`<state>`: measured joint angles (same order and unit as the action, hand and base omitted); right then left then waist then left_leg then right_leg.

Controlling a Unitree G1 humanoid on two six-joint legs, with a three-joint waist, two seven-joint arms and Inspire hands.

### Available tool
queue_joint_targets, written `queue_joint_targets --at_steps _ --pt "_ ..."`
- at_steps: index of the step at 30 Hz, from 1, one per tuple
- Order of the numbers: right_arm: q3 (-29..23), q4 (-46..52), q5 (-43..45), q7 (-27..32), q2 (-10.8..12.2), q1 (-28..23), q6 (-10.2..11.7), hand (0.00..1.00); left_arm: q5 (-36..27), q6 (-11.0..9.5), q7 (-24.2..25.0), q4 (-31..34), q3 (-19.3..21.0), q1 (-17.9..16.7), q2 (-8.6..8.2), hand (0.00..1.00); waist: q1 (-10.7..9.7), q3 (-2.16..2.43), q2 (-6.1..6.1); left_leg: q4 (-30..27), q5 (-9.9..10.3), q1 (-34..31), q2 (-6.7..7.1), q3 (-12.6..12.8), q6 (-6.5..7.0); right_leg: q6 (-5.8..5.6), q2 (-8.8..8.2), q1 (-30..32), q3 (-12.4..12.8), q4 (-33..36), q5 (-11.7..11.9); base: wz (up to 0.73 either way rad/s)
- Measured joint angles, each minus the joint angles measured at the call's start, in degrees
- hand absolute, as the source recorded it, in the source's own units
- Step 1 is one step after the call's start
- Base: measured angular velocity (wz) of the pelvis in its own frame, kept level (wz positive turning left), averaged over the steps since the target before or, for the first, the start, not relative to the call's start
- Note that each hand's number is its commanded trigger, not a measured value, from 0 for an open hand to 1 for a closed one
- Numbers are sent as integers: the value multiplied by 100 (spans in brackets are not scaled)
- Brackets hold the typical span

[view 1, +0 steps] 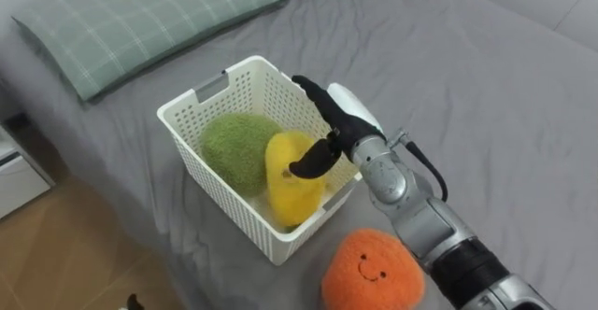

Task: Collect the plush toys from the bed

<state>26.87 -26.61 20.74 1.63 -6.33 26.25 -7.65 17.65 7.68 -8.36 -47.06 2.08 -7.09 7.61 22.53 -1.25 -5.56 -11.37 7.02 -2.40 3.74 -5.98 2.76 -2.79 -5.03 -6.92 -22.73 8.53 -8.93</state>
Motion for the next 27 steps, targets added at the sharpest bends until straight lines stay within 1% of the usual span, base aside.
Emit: queue_joint_targets --at_steps 2,9,19,27 --pt "0 1 0 0 17 0 0 0 1 -9 -1 0 0 44 -1 0 2 -1 -15 4 0 5 -1 32 0 0 1 -1 43 0 0 -7" --pt "0 -1 6 -57 30 0 0 0 1 -9 -12 0 -2 79 -2 0 8 -6 -82 2 2 12 -9 68 2 0 0 5 68 2 0 -2" --pt "87 -7 3 -64 27 0 0 0 0 -10 -13 33 -2 95 -2 0 9 -6 -85 2 2 19 -10 75 2 0 1 5 68 2 0 0" --pt "120 -11 2 -106 29 0 0 0 -2 -15 -13 33 -2 101 -3 0 5 -25 -84 2 3 17 -9 75 2 0 1 6 74 2 0 0"
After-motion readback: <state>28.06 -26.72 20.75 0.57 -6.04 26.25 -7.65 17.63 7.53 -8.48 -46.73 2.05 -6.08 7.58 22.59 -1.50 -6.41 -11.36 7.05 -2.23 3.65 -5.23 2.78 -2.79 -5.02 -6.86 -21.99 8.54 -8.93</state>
